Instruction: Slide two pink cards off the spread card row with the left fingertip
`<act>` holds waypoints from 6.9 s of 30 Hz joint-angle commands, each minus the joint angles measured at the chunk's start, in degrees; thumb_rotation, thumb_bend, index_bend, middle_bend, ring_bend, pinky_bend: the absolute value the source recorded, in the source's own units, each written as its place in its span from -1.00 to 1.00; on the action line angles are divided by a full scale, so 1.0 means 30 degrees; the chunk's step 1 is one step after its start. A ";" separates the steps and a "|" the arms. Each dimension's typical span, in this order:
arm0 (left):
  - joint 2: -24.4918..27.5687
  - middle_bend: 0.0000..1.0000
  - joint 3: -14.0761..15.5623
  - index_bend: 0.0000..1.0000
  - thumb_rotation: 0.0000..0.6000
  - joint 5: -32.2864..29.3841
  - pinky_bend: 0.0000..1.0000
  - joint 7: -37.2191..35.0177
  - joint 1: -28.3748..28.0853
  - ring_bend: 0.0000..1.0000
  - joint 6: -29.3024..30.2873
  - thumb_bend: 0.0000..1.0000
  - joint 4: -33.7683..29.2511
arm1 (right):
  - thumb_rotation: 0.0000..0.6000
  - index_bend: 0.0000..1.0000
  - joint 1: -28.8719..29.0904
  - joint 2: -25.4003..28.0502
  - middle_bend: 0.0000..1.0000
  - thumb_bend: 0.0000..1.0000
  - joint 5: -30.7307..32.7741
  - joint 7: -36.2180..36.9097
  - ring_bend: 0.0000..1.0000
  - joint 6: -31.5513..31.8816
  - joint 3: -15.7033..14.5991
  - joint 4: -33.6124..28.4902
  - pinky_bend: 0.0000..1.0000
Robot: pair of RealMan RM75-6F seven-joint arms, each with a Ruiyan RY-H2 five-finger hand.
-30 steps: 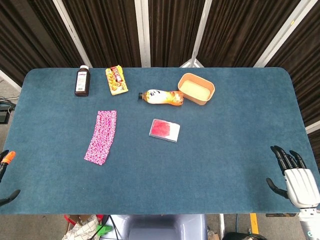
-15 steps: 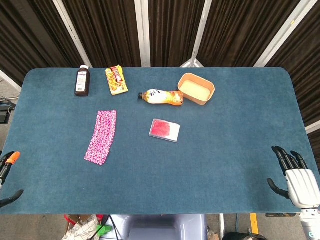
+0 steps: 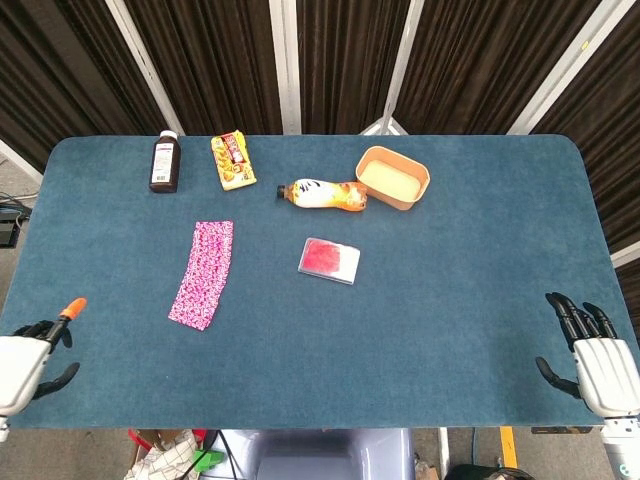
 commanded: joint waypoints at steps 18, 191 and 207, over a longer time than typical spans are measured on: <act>-0.1511 0.75 -0.0386 -0.90 1.00 -0.3372 0.39 0.4509 -0.3757 0.51 -0.7158 0.86 -0.1651 | 1.00 -1.00 -0.0001 0.0158 -0.75 -0.37 0.0293 0.0700 -0.56 -0.0048 0.0123 0.0201 -0.73; -0.5474 0.75 0.2191 -0.85 1.00 -1.6973 0.42 1.4492 -1.0825 0.53 -0.6255 0.85 -0.3000 | 1.00 -1.00 -0.0315 0.0594 -0.75 -0.37 0.0531 0.2760 -0.56 0.0289 0.0326 0.0650 -0.73; -0.4888 0.75 0.2904 -0.85 1.00 -1.6029 0.42 1.2998 -0.9827 0.53 -0.6054 0.85 -0.1827 | 1.00 -1.00 -0.0297 0.0585 -0.75 -0.37 0.0496 0.2640 -0.56 0.0192 0.0268 0.0542 -0.73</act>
